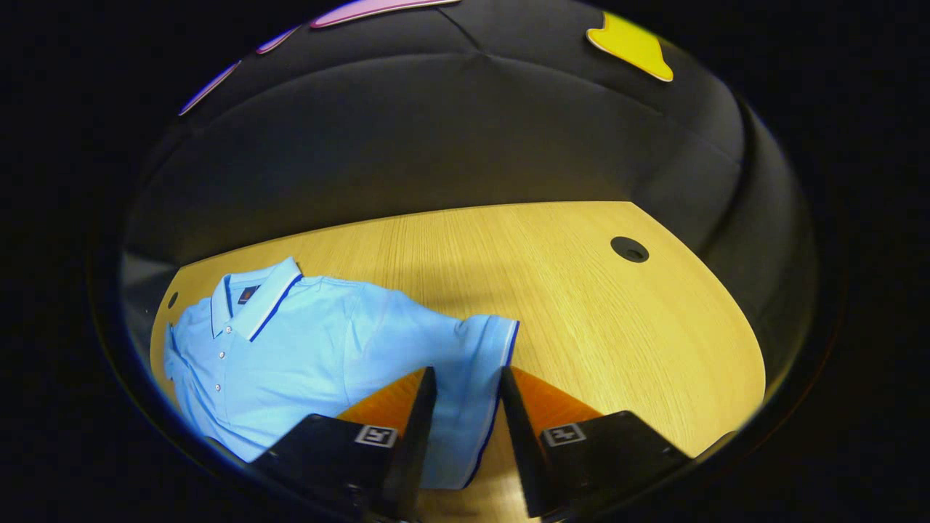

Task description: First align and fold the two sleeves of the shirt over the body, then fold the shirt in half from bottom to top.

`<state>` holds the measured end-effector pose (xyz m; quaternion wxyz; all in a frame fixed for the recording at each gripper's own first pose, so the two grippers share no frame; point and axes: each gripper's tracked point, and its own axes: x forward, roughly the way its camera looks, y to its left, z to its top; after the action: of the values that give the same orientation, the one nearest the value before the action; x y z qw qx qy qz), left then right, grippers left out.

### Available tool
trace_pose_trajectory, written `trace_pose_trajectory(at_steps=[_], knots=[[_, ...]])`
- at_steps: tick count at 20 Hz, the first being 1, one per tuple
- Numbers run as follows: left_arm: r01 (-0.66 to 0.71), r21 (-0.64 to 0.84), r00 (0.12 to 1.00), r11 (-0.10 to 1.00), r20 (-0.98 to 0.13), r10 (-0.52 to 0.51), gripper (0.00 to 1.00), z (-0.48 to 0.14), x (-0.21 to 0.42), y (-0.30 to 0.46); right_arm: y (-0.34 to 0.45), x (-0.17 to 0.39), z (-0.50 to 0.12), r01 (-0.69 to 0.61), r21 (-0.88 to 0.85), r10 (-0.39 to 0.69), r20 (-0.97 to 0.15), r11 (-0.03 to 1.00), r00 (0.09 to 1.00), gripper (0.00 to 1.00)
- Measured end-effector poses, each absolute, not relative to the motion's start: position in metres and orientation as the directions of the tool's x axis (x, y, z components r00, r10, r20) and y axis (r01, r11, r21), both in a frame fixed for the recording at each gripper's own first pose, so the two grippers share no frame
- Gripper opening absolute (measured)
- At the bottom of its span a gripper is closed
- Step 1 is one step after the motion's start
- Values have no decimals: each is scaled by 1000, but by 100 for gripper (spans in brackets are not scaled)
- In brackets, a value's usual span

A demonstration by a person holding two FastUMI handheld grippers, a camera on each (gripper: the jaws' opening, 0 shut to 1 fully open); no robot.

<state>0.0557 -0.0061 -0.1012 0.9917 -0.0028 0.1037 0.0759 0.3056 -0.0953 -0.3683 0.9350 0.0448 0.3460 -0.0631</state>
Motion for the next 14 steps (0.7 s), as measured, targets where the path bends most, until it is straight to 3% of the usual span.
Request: trace_pose_trajectory(at_steps=[1, 2, 6, 14], knots=[[-153, 11, 966, 988, -209, 151, 99, -104, 55, -5, -90, 305, -367, 141, 48, -76, -653, 989, 754, 49], [-155, 11, 966, 988, -210, 154, 99, -104, 56, -3, -85, 305, -366, 142, 50, -75, -653, 989, 753, 24], [-160, 9, 964, 987, -215, 158, 99, -107, 54, 3, -81, 305, -366, 134, 42, -74, -652, 990, 754, 5], [-175, 5, 962, 985, -210, 172, 99, -108, 47, 13, -44, 303, -317, -3, -24, -11, -559, 1000, 829, 5]])
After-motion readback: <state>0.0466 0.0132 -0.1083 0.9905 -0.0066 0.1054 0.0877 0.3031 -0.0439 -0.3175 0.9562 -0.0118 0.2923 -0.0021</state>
